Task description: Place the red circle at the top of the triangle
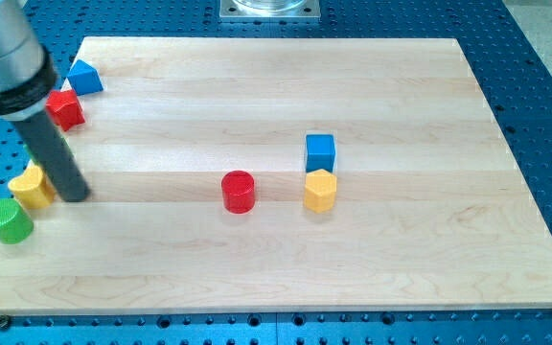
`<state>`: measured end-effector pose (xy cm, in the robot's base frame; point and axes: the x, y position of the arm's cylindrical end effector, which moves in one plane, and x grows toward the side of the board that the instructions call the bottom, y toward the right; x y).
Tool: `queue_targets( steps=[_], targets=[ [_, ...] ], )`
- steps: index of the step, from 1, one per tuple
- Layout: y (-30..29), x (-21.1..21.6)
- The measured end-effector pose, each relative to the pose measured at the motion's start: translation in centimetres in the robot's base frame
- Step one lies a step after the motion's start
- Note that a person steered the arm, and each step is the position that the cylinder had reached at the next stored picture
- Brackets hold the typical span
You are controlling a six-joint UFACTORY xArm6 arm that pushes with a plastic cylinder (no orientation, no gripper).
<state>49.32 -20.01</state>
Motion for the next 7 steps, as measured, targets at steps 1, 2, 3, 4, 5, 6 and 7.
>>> queue_targets(
  steps=[1,2,3,4,5,6,7],
  targets=[
    [10.9,4.1],
    [19.0,5.2],
    [17.5,-1.7],
    [10.4,-8.5],
    [18.3,-8.1],
    [17.9,-3.2],
    [12.3,-1.0]
  ],
)
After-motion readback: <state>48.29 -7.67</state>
